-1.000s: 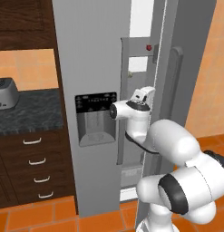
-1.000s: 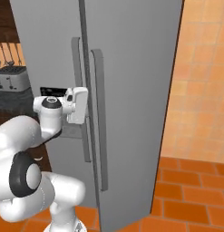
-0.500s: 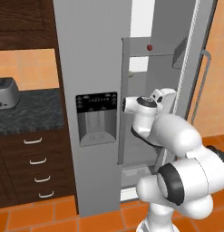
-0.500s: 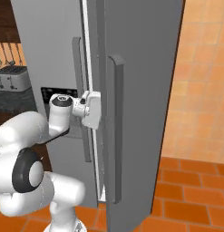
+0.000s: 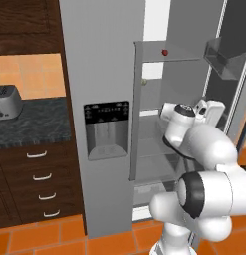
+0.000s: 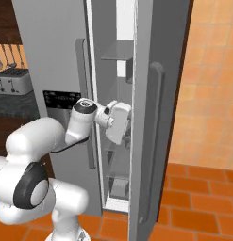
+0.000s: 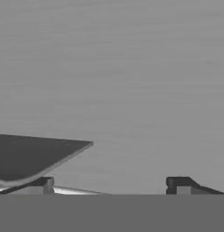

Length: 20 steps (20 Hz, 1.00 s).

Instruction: Take the strawberry from the fridge and place it on top of the pancake, located on the dining counter.

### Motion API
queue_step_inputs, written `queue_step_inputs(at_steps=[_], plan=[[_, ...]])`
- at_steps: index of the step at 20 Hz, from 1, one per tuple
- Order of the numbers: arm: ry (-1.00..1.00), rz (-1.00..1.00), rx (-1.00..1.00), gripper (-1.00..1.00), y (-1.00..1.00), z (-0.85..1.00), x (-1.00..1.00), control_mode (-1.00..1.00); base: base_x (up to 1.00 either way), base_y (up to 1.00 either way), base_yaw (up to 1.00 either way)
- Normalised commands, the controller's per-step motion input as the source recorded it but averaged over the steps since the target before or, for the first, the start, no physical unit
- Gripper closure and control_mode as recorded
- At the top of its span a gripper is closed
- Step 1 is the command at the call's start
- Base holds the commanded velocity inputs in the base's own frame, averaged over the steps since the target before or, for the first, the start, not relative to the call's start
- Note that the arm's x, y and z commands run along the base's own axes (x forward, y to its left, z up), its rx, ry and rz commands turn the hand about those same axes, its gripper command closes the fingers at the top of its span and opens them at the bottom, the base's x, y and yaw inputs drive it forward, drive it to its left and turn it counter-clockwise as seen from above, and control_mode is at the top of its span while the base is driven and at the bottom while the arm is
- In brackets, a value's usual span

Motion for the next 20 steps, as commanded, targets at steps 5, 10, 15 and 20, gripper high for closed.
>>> queue_step_inputs(at_steps=[5, 10, 15, 20], plan=[[-0.06, -0.08, 0.00, -1.00, -1.00, 0.00, 0.01, -1.00, 0.00, 0.00, 0.00], [-0.08, 0.03, 0.03, -1.00, -0.75, 0.01, 0.00, -1.00, 0.00, 0.00, 0.00], [-0.03, 0.00, 0.04, -1.00, 0.38, 0.00, -0.13, -1.00, 0.00, 0.00, 0.00], [0.00, -0.06, 0.45, -1.00, 0.88, 0.17, -0.06, -1.00, 0.00, 0.00, 0.00]])
